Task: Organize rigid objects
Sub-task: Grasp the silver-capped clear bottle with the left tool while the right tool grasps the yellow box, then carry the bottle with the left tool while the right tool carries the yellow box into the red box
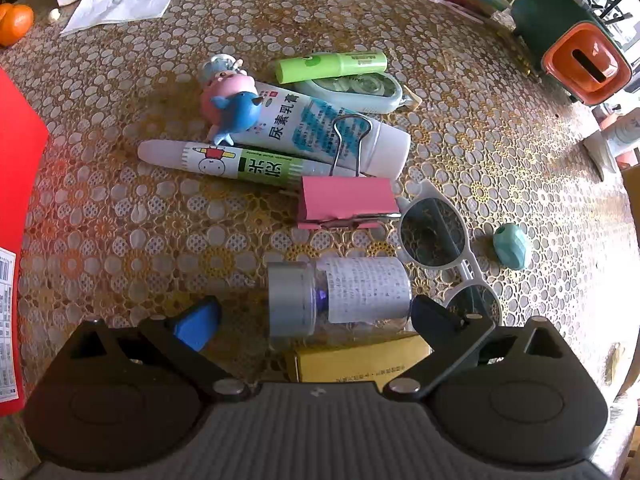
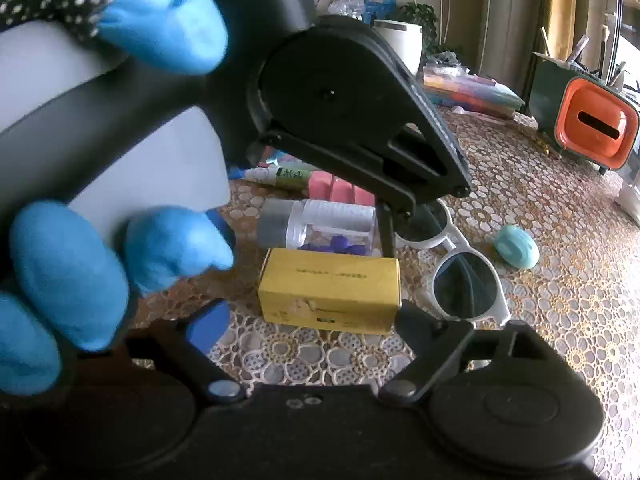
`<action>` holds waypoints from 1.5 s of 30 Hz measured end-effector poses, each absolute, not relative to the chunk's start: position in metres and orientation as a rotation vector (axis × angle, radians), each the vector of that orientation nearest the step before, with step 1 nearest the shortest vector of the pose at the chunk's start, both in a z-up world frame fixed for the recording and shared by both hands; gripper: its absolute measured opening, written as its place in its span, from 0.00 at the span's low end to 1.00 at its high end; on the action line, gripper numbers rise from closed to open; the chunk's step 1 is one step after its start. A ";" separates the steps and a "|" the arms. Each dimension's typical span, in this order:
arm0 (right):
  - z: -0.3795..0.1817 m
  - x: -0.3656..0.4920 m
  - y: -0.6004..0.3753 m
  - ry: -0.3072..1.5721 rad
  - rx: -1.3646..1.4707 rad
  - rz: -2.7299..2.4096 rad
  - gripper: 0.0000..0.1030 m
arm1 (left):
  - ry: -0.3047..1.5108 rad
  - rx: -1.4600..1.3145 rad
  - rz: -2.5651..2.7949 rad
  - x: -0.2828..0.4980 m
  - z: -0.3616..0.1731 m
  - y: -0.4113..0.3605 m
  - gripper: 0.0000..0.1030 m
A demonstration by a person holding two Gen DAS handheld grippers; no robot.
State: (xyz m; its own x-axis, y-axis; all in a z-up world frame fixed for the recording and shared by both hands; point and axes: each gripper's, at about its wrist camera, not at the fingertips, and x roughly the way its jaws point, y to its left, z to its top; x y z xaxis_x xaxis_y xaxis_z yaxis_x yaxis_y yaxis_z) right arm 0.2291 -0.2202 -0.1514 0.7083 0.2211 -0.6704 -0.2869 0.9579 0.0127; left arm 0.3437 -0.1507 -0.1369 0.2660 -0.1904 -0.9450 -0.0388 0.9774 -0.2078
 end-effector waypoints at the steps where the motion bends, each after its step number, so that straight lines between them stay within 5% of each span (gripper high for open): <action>1: -0.152 0.229 -0.220 0.731 -0.098 0.278 0.82 | 1.296 -0.202 -0.104 0.343 -0.137 -0.150 0.97; 8: -0.150 0.227 -0.221 0.730 -0.095 0.265 0.75 | 1.263 -0.181 -0.148 0.339 -0.129 -0.154 0.71; 12: -0.149 0.228 -0.223 0.732 -0.090 0.255 0.69 | 1.249 -0.157 -0.150 0.336 -0.126 -0.155 0.71; 45: -0.071 0.173 -0.222 0.642 -0.055 0.322 0.67 | 1.073 -0.138 -0.226 0.258 -0.025 -0.080 0.71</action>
